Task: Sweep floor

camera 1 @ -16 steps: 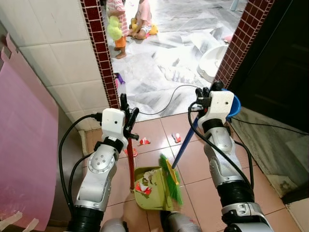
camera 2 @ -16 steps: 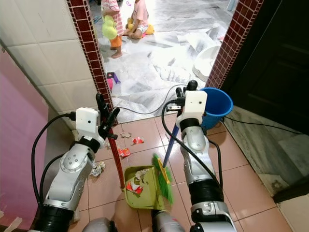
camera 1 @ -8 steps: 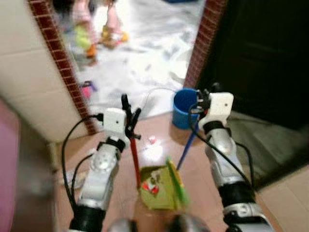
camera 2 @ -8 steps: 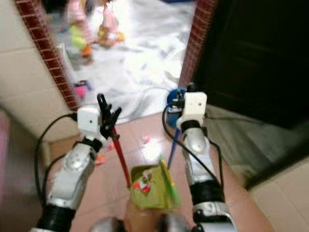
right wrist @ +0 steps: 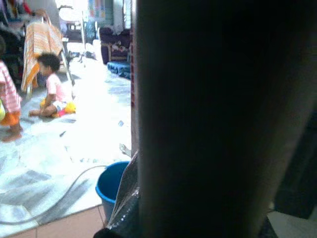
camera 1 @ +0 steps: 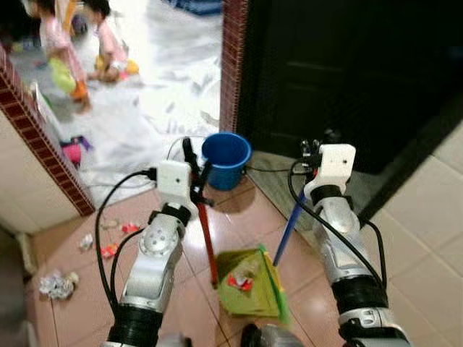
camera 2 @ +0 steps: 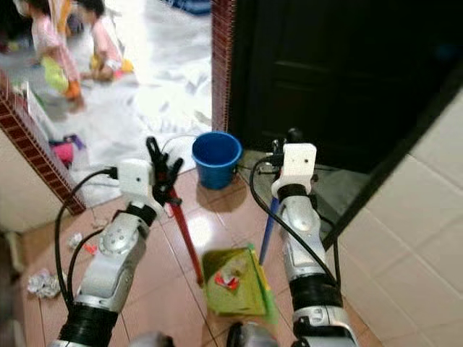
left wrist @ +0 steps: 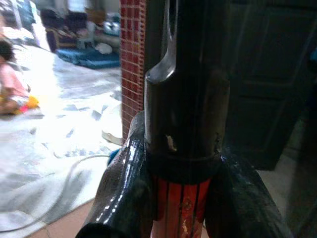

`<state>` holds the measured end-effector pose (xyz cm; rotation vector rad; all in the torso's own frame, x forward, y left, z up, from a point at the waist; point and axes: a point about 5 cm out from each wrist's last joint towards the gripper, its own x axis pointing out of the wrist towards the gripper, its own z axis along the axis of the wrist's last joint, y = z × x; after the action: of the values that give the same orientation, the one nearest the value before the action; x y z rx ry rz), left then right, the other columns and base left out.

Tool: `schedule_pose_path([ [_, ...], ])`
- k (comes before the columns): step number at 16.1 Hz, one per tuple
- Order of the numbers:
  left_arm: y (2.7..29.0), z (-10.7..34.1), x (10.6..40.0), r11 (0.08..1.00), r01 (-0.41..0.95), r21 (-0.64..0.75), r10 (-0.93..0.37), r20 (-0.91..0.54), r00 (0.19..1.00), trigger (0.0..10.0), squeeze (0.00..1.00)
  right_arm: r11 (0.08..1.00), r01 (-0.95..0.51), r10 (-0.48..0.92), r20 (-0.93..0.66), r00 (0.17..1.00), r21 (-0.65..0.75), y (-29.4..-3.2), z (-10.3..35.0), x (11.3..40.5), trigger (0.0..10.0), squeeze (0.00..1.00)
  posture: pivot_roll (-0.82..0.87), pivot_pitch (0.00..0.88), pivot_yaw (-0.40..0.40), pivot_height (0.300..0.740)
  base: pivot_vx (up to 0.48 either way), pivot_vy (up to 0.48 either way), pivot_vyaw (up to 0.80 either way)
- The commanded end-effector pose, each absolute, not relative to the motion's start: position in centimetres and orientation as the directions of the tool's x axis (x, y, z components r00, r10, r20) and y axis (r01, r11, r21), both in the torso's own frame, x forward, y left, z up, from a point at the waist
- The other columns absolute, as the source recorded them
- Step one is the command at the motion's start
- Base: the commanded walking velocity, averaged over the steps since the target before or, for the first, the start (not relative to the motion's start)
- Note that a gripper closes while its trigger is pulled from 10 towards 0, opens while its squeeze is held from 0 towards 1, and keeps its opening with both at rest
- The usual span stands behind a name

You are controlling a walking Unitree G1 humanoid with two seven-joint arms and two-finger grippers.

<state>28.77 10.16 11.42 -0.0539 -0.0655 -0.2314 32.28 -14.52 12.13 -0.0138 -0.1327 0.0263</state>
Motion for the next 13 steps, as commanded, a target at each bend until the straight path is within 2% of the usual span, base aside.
schedule_pose_path([
  [1, 11.3, 13.2, 29.5, 0.987, 0.161, -0.014, -0.157, 0.149, 0.976, 10.0, 0.0, 0.999, -0.036, 0.035, 0.165, 0.986, 0.008, -14.2, 12.8, 32.4, 10.0, 0.0, -0.01, 0.0, 0.009, 0.74, 0.0, 0.0, 0.0],
  [7, 12.4, 15.1, 30.2, 0.991, 0.132, -0.038, -0.121, 0.215, 0.969, 10.0, 0.0, 0.999, -0.036, 0.035, 0.181, 0.983, 0.005, -13.9, 13.2, 32.7, 10.0, 0.0, -0.01, 0.0, 0.016, 0.74, 0.0, 0.0, 0.0],
  [10, 12.2, 15.5, 30.4, 0.99, 0.134, -0.045, -0.12, 0.231, 0.966, 10.0, 0.0, 0.999, -0.037, 0.036, 0.188, 0.981, 0.002, -13.9, 13.4, 32.8, 10.0, 0.0, -0.01, 0.0, 0.017, 0.74, 0.276, 0.0, 0.0],
  [13, 12.2, 17.3, 30.7, 0.99, 0.123, -0.071, -0.098, 0.285, 0.953, 10.0, 0.0, 0.998, -0.047, 0.055, 0.22, 0.974, -0.041, -14.1, 13.8, 32.7, 10.0, 0.0, -0.01, 0.0, 0.014, 0.74, 0.302, 0.357, 0.0],
])
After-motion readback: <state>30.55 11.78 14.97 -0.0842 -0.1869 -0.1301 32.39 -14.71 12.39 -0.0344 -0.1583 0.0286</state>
